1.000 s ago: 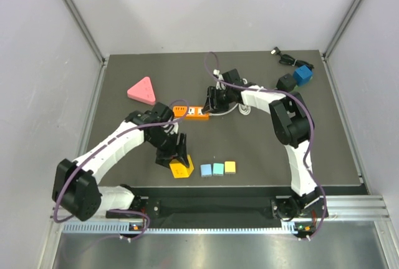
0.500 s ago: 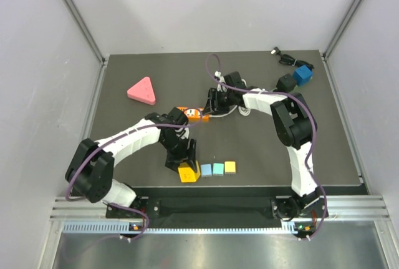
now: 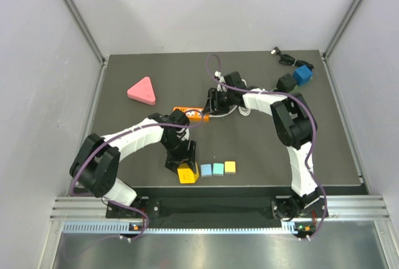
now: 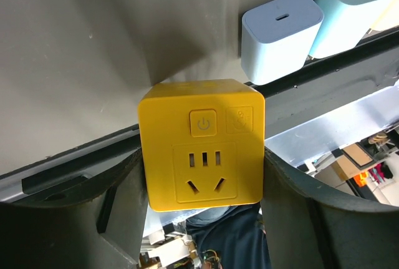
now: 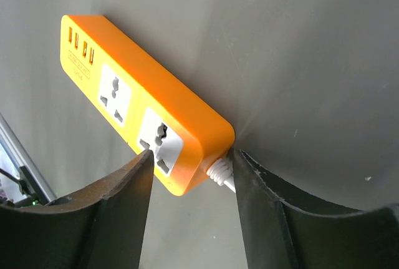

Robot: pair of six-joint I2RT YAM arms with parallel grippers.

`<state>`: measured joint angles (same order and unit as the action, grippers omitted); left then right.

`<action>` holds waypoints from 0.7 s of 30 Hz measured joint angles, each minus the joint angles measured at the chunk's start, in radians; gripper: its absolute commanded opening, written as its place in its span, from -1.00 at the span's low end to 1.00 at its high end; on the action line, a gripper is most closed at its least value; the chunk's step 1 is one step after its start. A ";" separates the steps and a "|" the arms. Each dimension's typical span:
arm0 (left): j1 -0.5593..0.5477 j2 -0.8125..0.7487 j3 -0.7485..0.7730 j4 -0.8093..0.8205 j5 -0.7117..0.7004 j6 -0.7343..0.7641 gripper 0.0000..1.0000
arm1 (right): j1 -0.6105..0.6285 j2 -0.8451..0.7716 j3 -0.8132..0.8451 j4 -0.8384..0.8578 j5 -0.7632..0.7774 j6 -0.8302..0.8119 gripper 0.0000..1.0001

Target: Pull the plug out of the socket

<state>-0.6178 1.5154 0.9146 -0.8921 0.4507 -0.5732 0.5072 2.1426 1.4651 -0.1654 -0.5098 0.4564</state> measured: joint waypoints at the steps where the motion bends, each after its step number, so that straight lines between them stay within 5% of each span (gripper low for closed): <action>1: 0.000 0.002 0.001 0.000 -0.002 0.000 0.22 | 0.000 0.000 0.000 0.000 0.000 0.000 0.10; 7: 0.000 0.008 0.014 0.009 -0.031 0.007 0.59 | 0.000 -0.010 0.004 -0.028 0.012 -0.013 0.19; 8: 0.000 0.008 0.017 0.014 -0.044 0.008 0.80 | 0.000 -0.012 0.008 -0.041 0.015 -0.018 0.21; 21: 0.000 -0.076 0.063 0.031 -0.165 0.045 0.96 | -0.008 -0.036 0.080 -0.159 0.081 -0.071 0.38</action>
<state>-0.6178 1.4395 0.9771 -0.8608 0.2855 -0.5282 0.4988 2.1063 1.5448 -0.3241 -0.4290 0.3851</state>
